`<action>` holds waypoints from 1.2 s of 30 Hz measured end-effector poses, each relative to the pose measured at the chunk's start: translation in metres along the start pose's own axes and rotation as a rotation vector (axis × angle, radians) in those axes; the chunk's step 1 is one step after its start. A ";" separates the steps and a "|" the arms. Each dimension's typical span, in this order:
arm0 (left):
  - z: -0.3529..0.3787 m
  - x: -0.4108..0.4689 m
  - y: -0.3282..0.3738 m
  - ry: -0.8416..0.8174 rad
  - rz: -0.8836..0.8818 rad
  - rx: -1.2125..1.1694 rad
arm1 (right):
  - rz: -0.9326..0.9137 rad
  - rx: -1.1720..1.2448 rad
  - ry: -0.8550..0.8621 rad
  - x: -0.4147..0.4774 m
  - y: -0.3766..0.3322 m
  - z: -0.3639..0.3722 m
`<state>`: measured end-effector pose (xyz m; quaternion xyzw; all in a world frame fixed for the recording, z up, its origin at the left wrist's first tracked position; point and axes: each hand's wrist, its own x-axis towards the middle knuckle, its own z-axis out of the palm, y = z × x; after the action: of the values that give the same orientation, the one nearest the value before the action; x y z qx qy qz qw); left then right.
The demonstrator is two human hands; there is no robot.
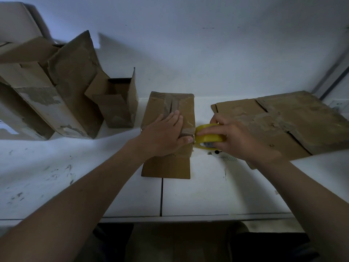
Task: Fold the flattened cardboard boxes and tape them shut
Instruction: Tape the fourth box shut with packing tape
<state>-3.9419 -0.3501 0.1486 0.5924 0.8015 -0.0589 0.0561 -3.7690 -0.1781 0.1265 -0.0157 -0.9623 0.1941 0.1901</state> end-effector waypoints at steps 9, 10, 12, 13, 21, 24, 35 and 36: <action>-0.019 -0.040 -0.005 -0.038 0.034 -0.592 | 0.018 0.019 -0.015 -0.002 0.002 0.000; -0.019 -0.043 -0.009 0.021 0.038 -0.653 | 0.025 0.025 -0.013 -0.002 0.002 0.000; -0.010 -0.046 -0.021 0.091 -0.019 -0.589 | 0.027 0.043 0.004 -0.002 0.002 0.002; -0.004 -0.046 -0.028 0.090 -0.043 -0.462 | 0.022 0.053 0.016 -0.001 0.002 0.003; 0.028 -0.053 -0.039 0.318 0.031 0.060 | -0.029 0.127 0.002 -0.002 -0.020 0.006; 0.033 -0.046 -0.026 0.513 0.162 0.051 | -0.040 0.077 0.012 0.001 -0.025 0.006; 0.037 -0.030 -0.023 0.553 0.163 -0.246 | -0.021 0.065 0.007 -0.003 -0.020 0.007; 0.038 -0.031 -0.028 0.547 0.159 -0.224 | -0.020 0.068 0.006 -0.003 -0.019 0.008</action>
<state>-3.9590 -0.3936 0.1169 0.6372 0.7396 0.1962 -0.0923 -3.7679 -0.1986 0.1257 -0.0003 -0.9547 0.2248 0.1951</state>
